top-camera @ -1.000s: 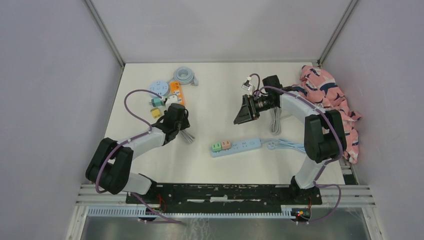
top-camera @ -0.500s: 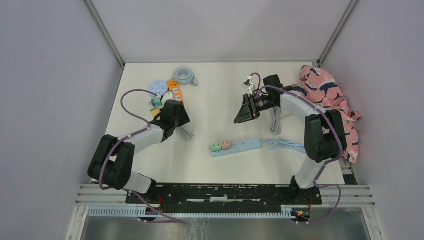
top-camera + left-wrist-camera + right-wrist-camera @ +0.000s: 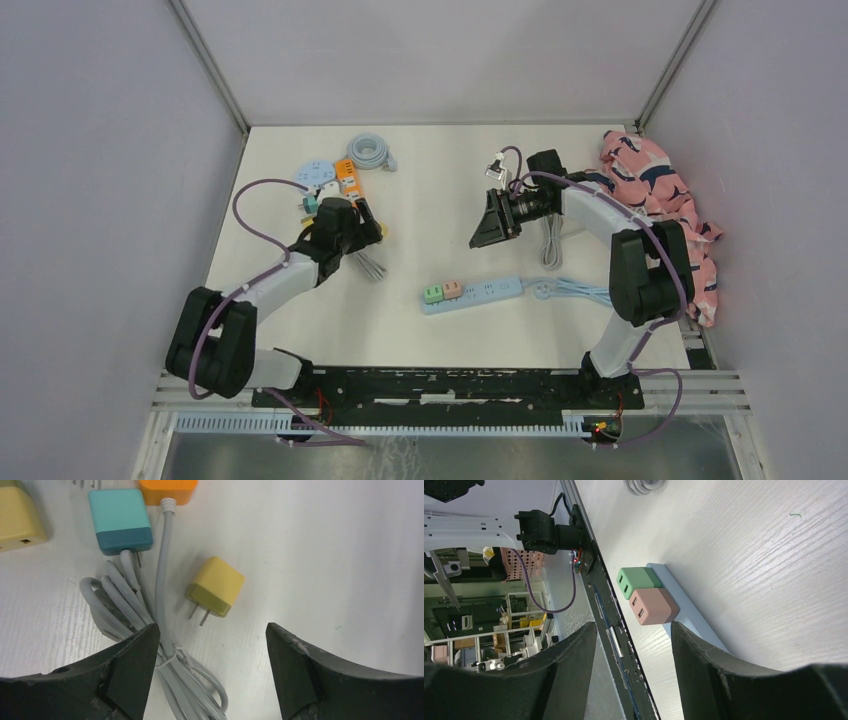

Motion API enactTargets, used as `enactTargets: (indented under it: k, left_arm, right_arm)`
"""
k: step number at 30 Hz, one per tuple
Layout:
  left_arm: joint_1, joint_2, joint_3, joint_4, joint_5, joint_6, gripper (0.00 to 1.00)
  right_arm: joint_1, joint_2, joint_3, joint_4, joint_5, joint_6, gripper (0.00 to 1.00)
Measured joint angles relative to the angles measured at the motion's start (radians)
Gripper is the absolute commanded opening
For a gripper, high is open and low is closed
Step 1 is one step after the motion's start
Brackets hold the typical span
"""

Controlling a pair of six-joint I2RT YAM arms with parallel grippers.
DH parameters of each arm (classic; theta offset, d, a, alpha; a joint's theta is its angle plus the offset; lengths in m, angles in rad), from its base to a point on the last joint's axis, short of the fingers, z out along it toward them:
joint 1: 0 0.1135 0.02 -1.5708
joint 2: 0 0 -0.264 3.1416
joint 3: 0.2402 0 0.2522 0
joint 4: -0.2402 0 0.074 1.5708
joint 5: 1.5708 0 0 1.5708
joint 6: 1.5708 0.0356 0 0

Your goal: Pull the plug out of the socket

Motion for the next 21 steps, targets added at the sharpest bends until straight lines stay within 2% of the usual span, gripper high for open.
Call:
enactTargets:
  k: [4, 11, 17, 21]
  left_arm:
    - [0.006, -0.111, -0.032, 0.015, 0.107, 0.002, 0.84]
    - [0.006, -0.275, -0.179, 0.205, 0.412, 0.002, 0.84]
    - [0.006, -0.329, -0.383, 0.576, 0.677, -0.072, 0.84]
    - [-0.003, -0.336, -0.456, 0.738, 0.77, -0.122, 0.83]
  right_arm:
    - [0.0, -0.014, 0.0, -0.013, 0.009, -0.021, 0.62]
    - [0.0, -0.061, 0.0, -0.023, 0.026, -0.064, 0.61]
    - [-0.002, -0.085, 0.0, -0.038, 0.045, -0.111, 0.6]
    - [-0.002, -0.109, 0.0, -0.04, 0.058, -0.142, 0.6]
